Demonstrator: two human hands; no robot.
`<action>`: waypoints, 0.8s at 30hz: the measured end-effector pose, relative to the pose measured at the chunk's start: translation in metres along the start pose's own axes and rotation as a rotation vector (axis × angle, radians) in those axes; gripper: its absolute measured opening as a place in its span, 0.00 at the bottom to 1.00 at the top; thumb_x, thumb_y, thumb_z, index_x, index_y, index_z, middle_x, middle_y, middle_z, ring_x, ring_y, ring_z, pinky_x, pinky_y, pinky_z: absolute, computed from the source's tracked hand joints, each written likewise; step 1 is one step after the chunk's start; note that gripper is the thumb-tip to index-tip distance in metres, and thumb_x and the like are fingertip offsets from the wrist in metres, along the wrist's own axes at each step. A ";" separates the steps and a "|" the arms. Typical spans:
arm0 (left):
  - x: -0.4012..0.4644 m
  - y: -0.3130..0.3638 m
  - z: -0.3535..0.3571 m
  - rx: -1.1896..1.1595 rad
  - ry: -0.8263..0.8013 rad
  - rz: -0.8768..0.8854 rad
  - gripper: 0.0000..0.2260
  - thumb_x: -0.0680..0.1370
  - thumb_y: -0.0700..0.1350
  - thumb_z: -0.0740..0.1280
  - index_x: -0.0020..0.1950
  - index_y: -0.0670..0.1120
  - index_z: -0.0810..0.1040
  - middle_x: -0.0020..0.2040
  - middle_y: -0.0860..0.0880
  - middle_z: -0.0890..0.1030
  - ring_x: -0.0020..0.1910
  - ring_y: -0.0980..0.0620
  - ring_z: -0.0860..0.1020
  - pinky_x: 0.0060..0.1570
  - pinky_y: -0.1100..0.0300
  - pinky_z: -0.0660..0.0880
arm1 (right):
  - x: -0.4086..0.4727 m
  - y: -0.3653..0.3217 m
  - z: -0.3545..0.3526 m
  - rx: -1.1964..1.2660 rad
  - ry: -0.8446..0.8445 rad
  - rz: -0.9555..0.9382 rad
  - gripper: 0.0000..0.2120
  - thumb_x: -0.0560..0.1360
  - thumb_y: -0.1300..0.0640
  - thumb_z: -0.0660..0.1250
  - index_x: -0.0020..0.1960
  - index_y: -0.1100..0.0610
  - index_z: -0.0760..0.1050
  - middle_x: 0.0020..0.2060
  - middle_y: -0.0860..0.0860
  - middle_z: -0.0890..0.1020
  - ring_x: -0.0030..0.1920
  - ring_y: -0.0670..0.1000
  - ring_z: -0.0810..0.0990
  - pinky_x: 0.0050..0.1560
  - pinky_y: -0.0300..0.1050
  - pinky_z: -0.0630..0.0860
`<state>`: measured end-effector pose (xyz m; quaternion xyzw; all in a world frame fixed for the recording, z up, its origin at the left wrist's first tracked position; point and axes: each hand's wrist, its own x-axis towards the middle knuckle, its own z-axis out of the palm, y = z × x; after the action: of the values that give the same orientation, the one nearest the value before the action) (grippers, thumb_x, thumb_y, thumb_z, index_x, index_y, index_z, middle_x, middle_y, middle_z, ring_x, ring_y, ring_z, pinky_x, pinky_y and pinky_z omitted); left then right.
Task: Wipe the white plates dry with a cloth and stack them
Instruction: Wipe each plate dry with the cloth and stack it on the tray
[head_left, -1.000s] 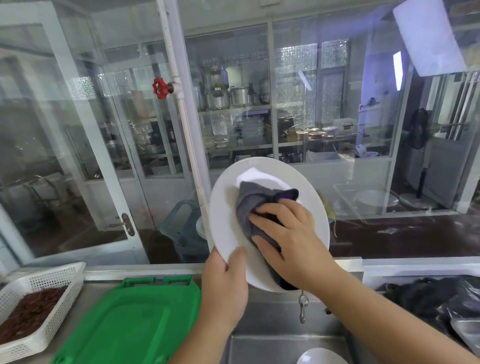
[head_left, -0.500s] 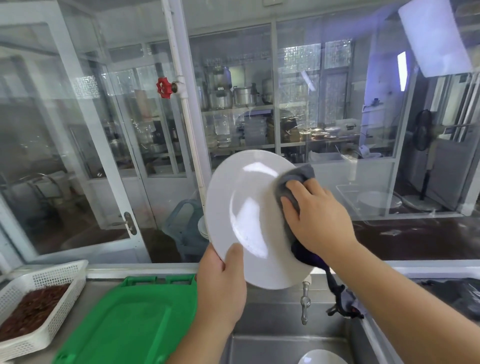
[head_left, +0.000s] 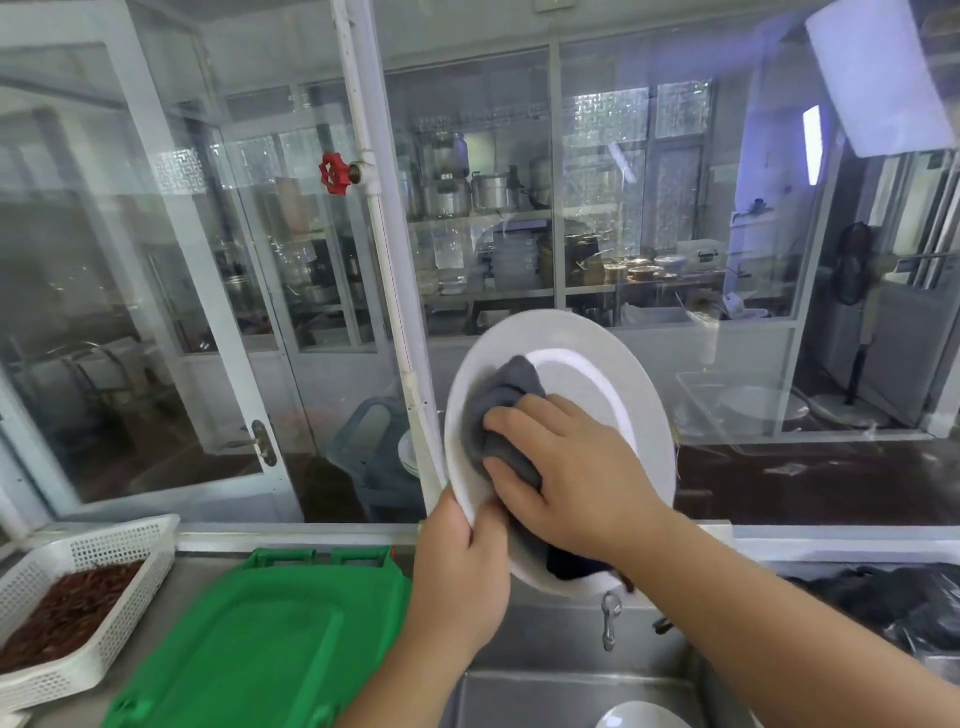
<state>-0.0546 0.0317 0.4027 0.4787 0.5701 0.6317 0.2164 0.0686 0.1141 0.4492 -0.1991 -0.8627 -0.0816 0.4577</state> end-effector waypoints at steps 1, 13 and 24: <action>-0.002 0.000 0.000 -0.003 -0.019 0.000 0.11 0.78 0.50 0.63 0.54 0.60 0.84 0.47 0.57 0.87 0.47 0.58 0.84 0.42 0.67 0.77 | 0.010 -0.001 -0.001 -0.033 0.017 -0.030 0.13 0.80 0.50 0.66 0.60 0.55 0.79 0.49 0.49 0.80 0.47 0.54 0.75 0.39 0.49 0.73; -0.016 0.001 -0.009 -0.032 0.123 0.026 0.07 0.85 0.46 0.65 0.56 0.58 0.80 0.51 0.68 0.84 0.52 0.68 0.81 0.42 0.74 0.76 | 0.044 0.066 -0.012 -0.308 0.175 0.441 0.16 0.82 0.45 0.63 0.64 0.53 0.71 0.56 0.55 0.77 0.55 0.63 0.77 0.37 0.51 0.70; -0.012 0.003 -0.014 -0.111 0.228 0.084 0.08 0.85 0.43 0.65 0.59 0.56 0.80 0.52 0.64 0.85 0.53 0.65 0.82 0.44 0.74 0.76 | -0.022 0.062 -0.001 0.663 0.178 1.219 0.24 0.72 0.37 0.73 0.62 0.48 0.74 0.47 0.47 0.86 0.44 0.50 0.86 0.40 0.50 0.84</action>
<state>-0.0604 0.0136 0.4026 0.4146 0.5348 0.7208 0.1498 0.1057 0.1642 0.4290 -0.4900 -0.5357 0.4415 0.5273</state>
